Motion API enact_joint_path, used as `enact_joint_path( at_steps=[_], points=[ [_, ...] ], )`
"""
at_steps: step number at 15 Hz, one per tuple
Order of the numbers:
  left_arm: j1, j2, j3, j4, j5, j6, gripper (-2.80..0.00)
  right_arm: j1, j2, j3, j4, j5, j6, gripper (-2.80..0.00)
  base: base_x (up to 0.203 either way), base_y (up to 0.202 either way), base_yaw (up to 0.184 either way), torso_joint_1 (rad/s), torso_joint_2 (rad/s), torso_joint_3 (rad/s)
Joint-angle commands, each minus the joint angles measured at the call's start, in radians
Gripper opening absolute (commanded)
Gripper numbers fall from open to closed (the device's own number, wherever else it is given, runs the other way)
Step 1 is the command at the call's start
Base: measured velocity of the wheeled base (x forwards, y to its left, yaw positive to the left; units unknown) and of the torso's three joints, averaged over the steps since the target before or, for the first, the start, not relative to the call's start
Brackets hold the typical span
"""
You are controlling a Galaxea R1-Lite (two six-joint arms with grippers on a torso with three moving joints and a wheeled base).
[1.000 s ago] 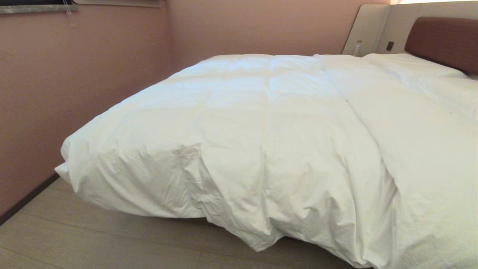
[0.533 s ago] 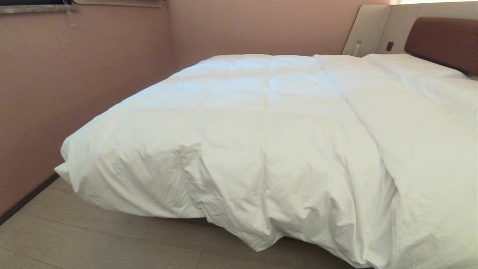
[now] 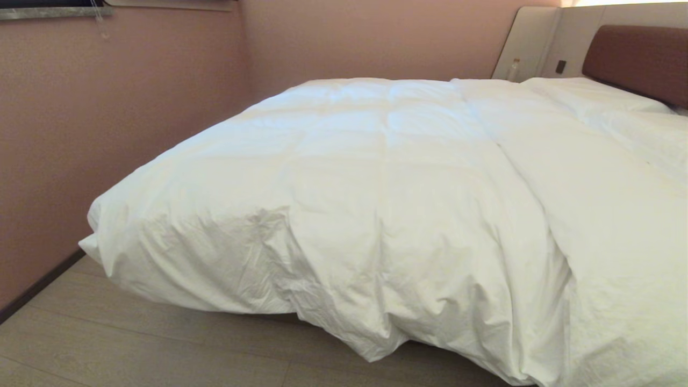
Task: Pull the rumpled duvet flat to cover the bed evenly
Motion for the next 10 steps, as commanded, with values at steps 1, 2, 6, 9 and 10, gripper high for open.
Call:
enact_joint_path(
  at_steps=[1,2,6,9,10],
  points=[
    [0.000,0.000,0.000,0.000,0.000,0.000,-2.80,0.008,-0.020,-0.021,-0.001,-0.008,-0.007,-2.80,0.000,0.000,0.000,0.000,0.00,0.000],
    [0.000,0.000,0.000,0.000,0.000,0.000,-2.80,0.008,-0.030,-0.015,0.002,-0.007,-0.005,-2.80,0.000,0.000,0.000,0.000,0.00,0.000],
    [0.000,0.000,0.000,0.000,0.000,0.000,-2.80,0.008,-0.040,-0.011,0.032,-0.004,-0.003,-2.80,0.000,0.000,0.000,0.000,0.00,0.000],
    [0.000,0.000,0.000,0.000,0.000,0.000,-2.80,0.009,-0.052,-0.033,0.120,-0.022,0.002,-2.80,0.000,0.000,0.000,0.000,0.00,0.000],
    [0.000,0.000,0.000,0.000,0.000,0.000,-2.80,0.009,-0.063,-0.052,0.209,-0.031,0.004,-2.80,0.000,0.000,0.000,0.000,0.00,0.000]
  ],
)
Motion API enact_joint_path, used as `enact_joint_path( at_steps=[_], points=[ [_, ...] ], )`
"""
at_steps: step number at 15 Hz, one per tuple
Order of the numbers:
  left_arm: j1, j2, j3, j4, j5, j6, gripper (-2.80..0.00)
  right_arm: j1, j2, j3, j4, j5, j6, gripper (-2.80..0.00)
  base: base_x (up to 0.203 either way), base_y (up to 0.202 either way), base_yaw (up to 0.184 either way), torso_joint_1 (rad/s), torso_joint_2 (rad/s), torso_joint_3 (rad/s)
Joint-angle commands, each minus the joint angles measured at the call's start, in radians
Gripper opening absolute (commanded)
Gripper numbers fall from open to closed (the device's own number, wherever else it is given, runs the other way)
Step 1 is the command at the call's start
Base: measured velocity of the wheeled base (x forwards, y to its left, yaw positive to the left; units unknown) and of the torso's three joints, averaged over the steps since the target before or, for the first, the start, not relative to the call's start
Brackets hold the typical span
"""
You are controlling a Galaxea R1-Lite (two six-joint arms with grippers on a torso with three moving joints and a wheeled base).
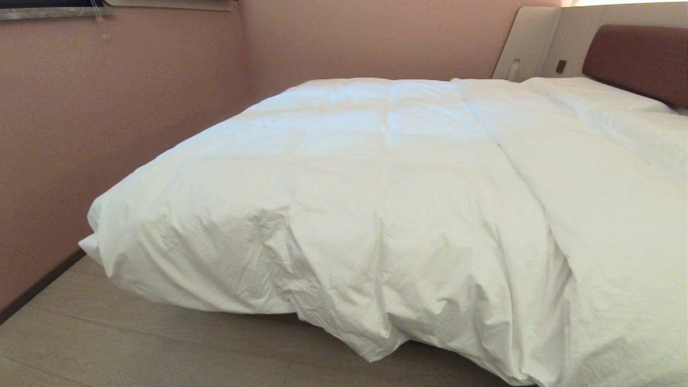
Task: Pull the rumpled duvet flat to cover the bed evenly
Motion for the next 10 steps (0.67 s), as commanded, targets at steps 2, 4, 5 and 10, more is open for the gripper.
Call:
enact_joint_path(
  at_steps=[2,4,5,10],
  points=[
    [0.000,0.000,0.000,0.000,0.000,-0.001,-2.80,0.000,-0.024,-0.061,0.453,-0.024,0.002,-2.80,0.000,0.000,0.000,0.000,0.00,0.000],
    [0.000,0.000,0.000,0.000,0.000,-0.001,-2.80,0.000,-0.034,-0.128,0.689,-0.029,0.009,-2.80,0.000,0.000,0.000,0.000,0.00,0.000],
    [0.000,0.000,0.000,0.000,0.000,-0.001,-2.80,-0.001,-0.038,-0.147,0.725,-0.031,0.011,-2.80,0.000,0.000,0.000,0.000,0.00,0.000],
    [0.000,0.000,0.000,0.000,0.000,-0.001,-2.80,-0.001,-0.039,-0.244,1.202,0.012,0.008,-2.80,0.000,0.000,0.000,0.000,0.00,0.000]
  ],
)
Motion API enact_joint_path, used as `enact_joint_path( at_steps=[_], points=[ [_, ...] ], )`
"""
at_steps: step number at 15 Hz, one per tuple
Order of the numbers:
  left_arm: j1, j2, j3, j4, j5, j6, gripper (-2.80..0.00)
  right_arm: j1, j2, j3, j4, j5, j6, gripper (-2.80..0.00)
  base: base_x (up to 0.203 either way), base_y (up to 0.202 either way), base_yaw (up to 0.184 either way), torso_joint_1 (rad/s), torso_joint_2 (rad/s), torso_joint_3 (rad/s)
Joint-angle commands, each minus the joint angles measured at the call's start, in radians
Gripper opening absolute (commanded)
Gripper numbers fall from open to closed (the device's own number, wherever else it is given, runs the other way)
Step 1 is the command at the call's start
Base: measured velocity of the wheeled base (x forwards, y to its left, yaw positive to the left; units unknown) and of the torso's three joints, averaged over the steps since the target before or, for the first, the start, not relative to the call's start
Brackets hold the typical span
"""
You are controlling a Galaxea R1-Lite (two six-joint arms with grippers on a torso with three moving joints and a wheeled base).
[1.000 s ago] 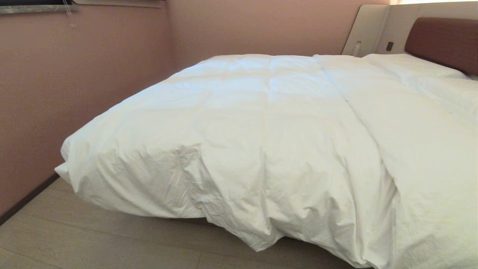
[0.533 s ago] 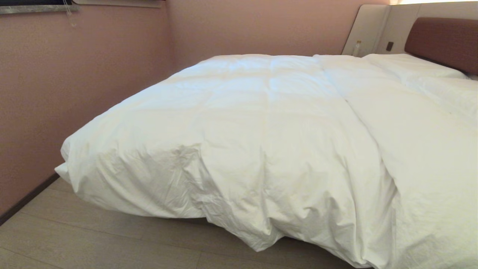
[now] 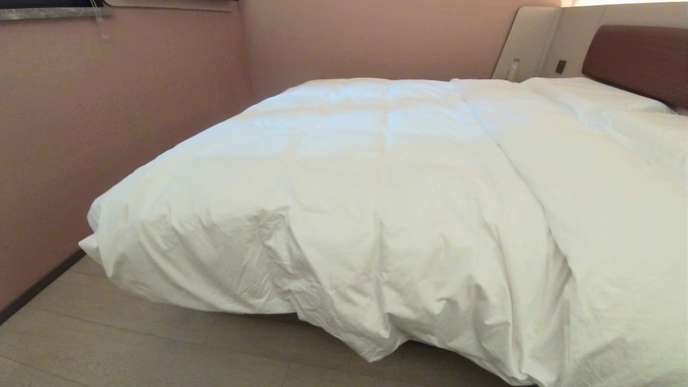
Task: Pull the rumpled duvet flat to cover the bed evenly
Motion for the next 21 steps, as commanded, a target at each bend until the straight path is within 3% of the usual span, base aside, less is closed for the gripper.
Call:
enact_joint_path(
  at_steps=[1,7,10,11,16,21],
  points=[
    [0.000,0.000,0.000,0.000,0.000,-0.001,-2.80,0.001,0.001,-0.020,0.750,0.033,-0.011,-2.80,0.000,0.000,0.000,0.000,0.00,0.000],
    [0.000,0.000,0.000,0.000,0.000,-0.001,-2.80,0.000,-0.009,-0.059,0.941,0.178,-0.033,-2.80,0.000,0.000,0.000,0.000,0.00,0.000],
    [0.000,0.000,0.000,0.000,0.000,-0.001,-2.80,0.001,-0.011,-0.098,1.084,0.342,-0.025,-2.80,0.000,0.000,0.000,0.000,0.00,0.000],
    [0.000,0.000,0.000,0.000,0.000,-0.001,-2.80,0.001,-0.009,-0.103,1.097,0.354,-0.025,-2.80,0.000,0.000,0.000,0.000,0.00,0.000],
    [0.000,0.000,0.000,0.000,0.000,-0.001,-2.80,0.001,-0.009,-0.158,1.201,0.865,-0.106,-2.80,0.000,0.000,0.000,0.000,0.00,0.000],
    [0.000,0.000,0.000,0.000,0.000,-0.001,-2.80,0.000,0.003,-0.170,1.174,1.189,-0.126,-2.80,0.000,0.000,0.000,0.000,0.00,0.000]
  ],
)
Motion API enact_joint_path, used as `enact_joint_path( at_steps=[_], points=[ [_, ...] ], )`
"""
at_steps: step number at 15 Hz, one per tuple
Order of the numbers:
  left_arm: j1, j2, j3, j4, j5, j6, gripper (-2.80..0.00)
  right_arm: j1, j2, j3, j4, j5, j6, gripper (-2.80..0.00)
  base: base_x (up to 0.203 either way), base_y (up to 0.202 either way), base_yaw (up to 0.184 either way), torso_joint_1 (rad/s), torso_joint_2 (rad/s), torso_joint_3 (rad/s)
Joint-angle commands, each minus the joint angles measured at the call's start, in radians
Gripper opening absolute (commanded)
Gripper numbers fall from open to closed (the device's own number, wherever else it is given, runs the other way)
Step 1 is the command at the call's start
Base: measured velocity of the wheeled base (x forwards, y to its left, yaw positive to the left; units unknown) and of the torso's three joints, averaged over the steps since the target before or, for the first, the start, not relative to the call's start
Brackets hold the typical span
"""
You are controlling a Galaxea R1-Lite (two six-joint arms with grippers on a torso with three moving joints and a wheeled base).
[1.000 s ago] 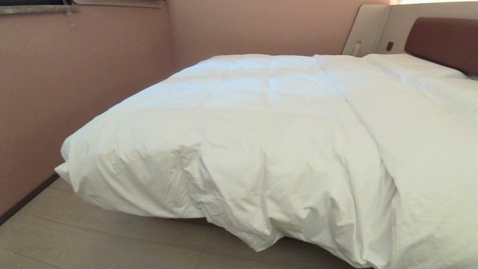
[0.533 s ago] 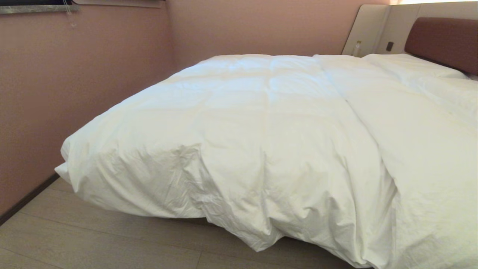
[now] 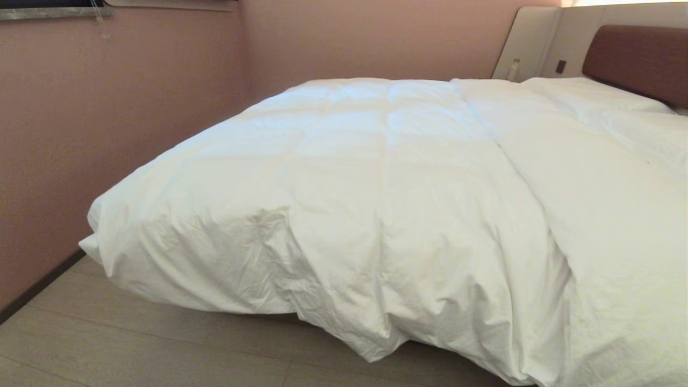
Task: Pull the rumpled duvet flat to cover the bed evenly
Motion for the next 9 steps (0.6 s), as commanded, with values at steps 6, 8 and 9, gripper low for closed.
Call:
enact_joint_path(
  at_steps=[6,8,9],
  points=[
    [0.000,0.000,0.000,0.000,0.000,-0.001,-2.80,0.000,-0.002,0.026,-0.137,0.462,-0.045,-2.80,0.000,0.000,0.000,0.000,0.00,0.000],
    [0.000,0.000,0.000,0.000,0.000,-0.001,-2.80,-0.001,-0.013,0.085,-0.326,0.448,-0.048,-2.80,0.000,0.000,0.000,0.000,0.00,0.000],
    [0.000,0.000,0.000,0.000,0.000,-0.001,-2.80,-0.001,-0.017,0.096,-0.346,0.442,-0.049,-2.80,0.000,0.000,0.000,0.000,0.00,0.000]
  ],
)
